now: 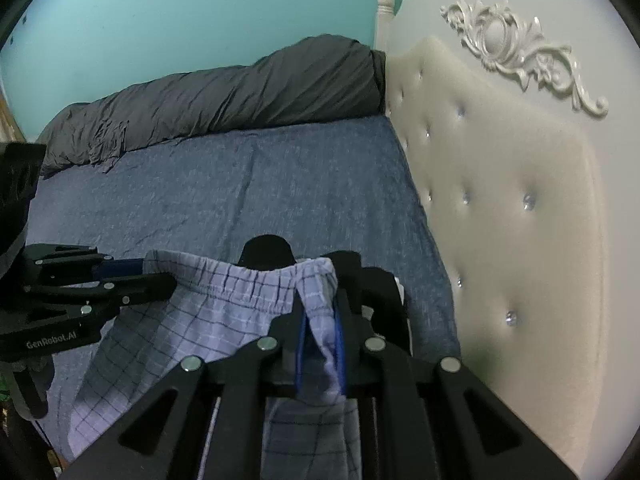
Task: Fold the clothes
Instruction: 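Lower the shorts onto the folded clothes stack with both tools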
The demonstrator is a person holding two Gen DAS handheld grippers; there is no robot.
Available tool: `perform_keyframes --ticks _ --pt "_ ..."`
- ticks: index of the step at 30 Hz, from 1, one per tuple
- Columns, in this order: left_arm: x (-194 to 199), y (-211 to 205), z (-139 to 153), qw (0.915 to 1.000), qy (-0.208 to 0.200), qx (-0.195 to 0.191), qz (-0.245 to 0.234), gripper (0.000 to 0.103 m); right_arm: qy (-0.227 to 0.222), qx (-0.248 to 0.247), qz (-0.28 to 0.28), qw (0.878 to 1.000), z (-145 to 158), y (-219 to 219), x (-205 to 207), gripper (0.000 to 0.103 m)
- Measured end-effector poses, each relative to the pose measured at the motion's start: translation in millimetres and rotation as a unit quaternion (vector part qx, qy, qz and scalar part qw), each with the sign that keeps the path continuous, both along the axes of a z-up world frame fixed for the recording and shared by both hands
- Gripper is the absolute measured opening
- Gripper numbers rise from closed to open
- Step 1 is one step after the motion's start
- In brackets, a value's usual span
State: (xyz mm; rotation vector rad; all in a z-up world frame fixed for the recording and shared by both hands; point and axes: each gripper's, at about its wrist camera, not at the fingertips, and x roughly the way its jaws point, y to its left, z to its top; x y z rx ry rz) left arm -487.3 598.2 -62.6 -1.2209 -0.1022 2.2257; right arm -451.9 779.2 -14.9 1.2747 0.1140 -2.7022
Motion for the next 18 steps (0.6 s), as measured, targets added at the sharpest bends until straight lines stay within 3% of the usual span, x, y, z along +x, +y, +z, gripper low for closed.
perform_keyframes --ticks 1,2,3,4,10,13,15,18 --pt "1 0 0 1.0000 0.002 -0.002 -0.001 0.024 0.003 -0.007 -0.005 1.000 0 4 1 0.019" --pt "1 0 1 1.0000 0.003 -0.003 0.000 0.026 0.006 -0.014 -0.009 1.000 0 8 2 0.030" --pt "2 -3 4 1.0000 0.007 -0.002 0.004 0.034 0.008 -0.021 -0.014 1.000 0 12 2 0.035" --pt "2 -5 8 0.9999 0.010 -0.001 0.009 0.038 0.011 -0.028 -0.019 0.999 -1 16 3 0.035" --pt "16 -16 41 0.9966 0.080 -0.011 0.019 0.042 0.078 -0.045 -0.042 0.995 27 39 31 0.037" --pt "23 -7 46 0.9959 0.089 -0.011 -0.008 0.042 0.096 -0.054 -0.020 0.994 37 36 43 0.036" --pt "24 2 41 0.9958 0.087 -0.021 -0.021 0.042 0.089 -0.065 0.010 0.994 37 30 49 0.021" --pt "22 11 27 0.9963 0.076 -0.035 -0.021 0.042 0.056 -0.045 0.052 0.996 21 14 51 0.014"
